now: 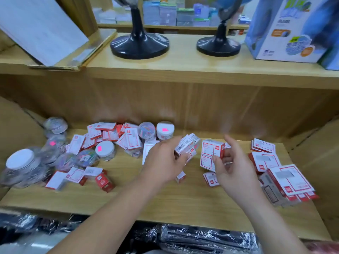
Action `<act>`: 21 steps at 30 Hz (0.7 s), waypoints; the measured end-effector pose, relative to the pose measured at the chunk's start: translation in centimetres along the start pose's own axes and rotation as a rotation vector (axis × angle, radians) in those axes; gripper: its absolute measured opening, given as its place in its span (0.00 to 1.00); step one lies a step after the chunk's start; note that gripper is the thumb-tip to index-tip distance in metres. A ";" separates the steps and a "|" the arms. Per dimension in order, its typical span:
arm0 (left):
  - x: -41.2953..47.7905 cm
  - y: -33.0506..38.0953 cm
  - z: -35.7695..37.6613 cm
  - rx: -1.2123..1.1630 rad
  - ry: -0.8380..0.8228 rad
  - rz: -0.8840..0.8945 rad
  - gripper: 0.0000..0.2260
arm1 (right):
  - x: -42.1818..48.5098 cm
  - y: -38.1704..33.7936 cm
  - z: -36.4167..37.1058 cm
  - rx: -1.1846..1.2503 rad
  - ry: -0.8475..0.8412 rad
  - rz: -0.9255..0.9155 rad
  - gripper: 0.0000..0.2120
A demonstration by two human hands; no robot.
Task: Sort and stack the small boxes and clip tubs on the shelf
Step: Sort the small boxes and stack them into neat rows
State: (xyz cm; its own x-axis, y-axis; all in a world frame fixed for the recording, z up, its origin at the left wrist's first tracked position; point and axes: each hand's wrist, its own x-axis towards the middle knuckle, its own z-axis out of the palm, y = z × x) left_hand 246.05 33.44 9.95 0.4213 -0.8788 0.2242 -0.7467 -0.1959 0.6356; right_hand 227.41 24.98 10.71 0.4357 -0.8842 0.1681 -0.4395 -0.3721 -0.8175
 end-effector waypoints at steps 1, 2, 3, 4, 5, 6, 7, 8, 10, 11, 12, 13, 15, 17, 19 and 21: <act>-1.0 0.1 -0.7 -0.050 0.028 -0.018 0.08 | 0.0 -0.3 0.2 0.044 0.007 -0.020 0.26; -2.1 -0.1 -1.3 -0.104 0.055 -0.050 0.09 | 0.0 -0.6 0.5 0.087 -0.001 -0.038 0.25; -3.4 -0.3 -1.9 -0.177 0.084 -0.091 0.11 | -0.1 -1.1 1.1 0.135 -0.028 -0.054 0.23; -4.7 -0.8 -2.4 -0.259 0.117 -0.142 0.15 | -0.3 -1.5 1.8 0.192 -0.072 -0.067 0.22; -6.1 -1.3 -2.9 -0.328 0.159 -0.197 0.18 | -0.5 -2.1 2.6 0.247 -0.123 -0.083 0.22; -7.4 -2.0 -3.5 -0.370 0.216 -0.253 0.21 | -0.8 -2.7 3.6 0.291 -0.174 -0.099 0.23; -8.9 -2.7 -4.1 -0.383 0.274 -0.306 0.23 | -1.2 -3.3 4.7 0.320 -0.222 -0.119 0.23; -10.3 -3.3 -4.9 -0.379 0.326 -0.345 0.24 | -1.7 -3.9 6.0 0.331 -0.270 -0.139 0.24; -13.2 -4.6 -6.5 -0.329 0.398 -0.427 0.22 | -3.1 -4.8 8.8 0.343 -0.356 -0.166 0.24; -14.5 -5.3 -7.3 -0.292 0.427 -0.462 0.20 | -3.9 -5.2 10.2 0.352 -0.392 -0.176 0.23; -15.8 -6.0 -8.2 -0.253 0.453 -0.492 0.19 | -4.8 -5.5 11.6 0.356 -0.427 -0.182 0.23; -16.9 -6.7 -9.0 -0.204 0.474 -0.518 0.18 | -5.6 -5.9 13.0 0.355 -0.461 -0.189 0.23; -18.7 -8.8 -10.4 -0.106 0.489 -0.557 0.19 | -7.1 -6.2 15.7 0.298 -0.503 -0.206 0.23; -20.0 -11.3 -11.3 -0.005 0.450 -0.576 0.17 | -8.4 -6.2 18.1 0.204 -0.496 -0.222 0.23; -20.4 -13.5 -11.8 0.061 0.392 -0.577 0.15 | -9.3 -6.0 19.9 0.154 -0.463 -0.195 0.22; -20.0 -15.0 -12.0 0.055 0.363 -0.488 0.17 | -9.9 -6.2 21.2 0.146 -0.426 -0.159 0.22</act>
State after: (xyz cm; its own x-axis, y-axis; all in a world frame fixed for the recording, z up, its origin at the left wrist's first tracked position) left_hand 255.00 59.15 4.78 0.8632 -0.4788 0.1603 -0.4444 -0.5696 0.6915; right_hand 242.41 42.05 2.44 0.7856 -0.6134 0.0814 -0.2397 -0.4229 -0.8739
